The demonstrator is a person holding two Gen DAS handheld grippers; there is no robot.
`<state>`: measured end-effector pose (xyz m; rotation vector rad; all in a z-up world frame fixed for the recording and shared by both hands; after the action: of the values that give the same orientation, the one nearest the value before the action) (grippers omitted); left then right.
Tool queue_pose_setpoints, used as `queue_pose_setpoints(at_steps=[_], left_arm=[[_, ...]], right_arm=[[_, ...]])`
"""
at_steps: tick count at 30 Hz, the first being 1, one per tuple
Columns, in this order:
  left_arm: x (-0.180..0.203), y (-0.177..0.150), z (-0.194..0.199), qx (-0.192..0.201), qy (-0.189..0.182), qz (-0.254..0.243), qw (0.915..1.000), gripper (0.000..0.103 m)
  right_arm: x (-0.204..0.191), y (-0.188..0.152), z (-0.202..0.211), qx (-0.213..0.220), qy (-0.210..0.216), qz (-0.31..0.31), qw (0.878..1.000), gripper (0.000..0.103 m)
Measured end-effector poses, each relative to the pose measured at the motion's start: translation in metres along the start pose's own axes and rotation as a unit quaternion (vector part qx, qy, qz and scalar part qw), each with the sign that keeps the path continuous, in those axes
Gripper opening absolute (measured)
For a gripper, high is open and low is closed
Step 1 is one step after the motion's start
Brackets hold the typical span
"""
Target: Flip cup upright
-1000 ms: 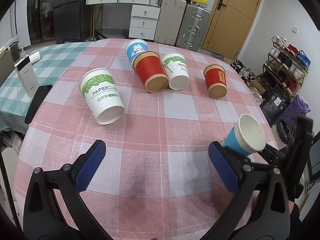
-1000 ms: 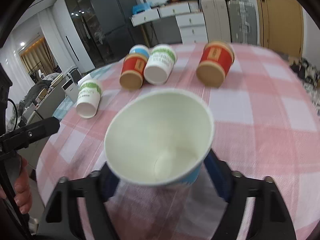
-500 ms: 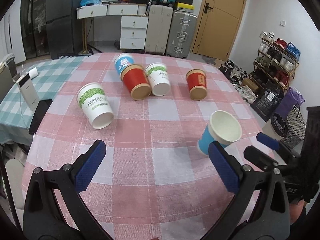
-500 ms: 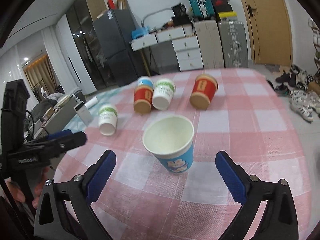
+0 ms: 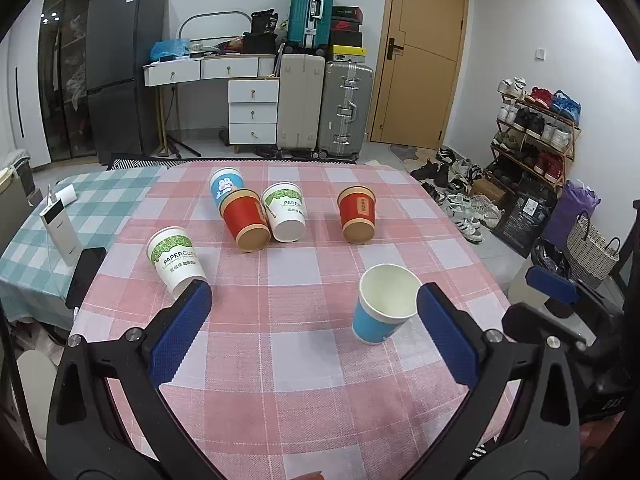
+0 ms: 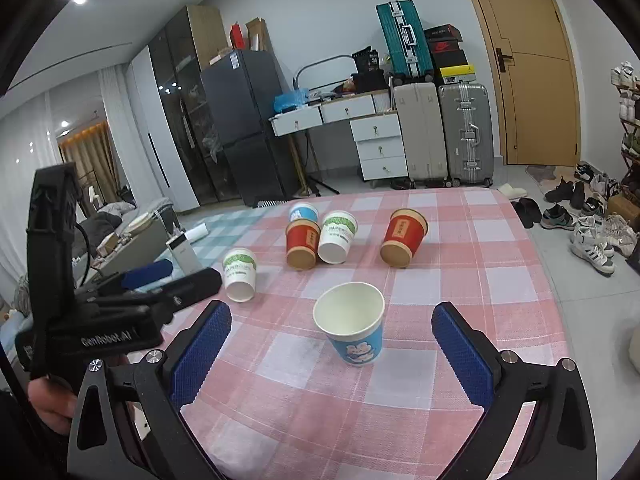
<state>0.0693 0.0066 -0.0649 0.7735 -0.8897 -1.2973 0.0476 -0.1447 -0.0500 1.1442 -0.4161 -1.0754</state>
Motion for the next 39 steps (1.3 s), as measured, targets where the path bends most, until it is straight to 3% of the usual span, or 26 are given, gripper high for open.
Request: queue_pose_setpoints(at_steps=[16,39], left_arm=[[-0.002,-0.003,0.03,0.013,0.001,0.018,0.9998,0.103],[0.004,-0.003,0.035,0.018,-0.003,0.021,0.9996,0.103]], right_arm=[[-0.024,0.004,0.027,0.014,-0.002,0.028,1.0,0.102],[-0.023,-0.003,0.023,0.004,-0.003,0.023,1.0,0.103]])
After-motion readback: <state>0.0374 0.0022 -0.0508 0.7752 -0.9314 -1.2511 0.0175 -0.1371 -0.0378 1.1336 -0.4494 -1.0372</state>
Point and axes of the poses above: each gripper's, at about its wrist camera, not at the fingertips, and z roughly against the way its jaws point, x to its right, y to its top, the point moved 6 cm from there along -z, roughly the way its jaws point, and after that the axes turned 7 degrees about x, right-handed, at the moved point
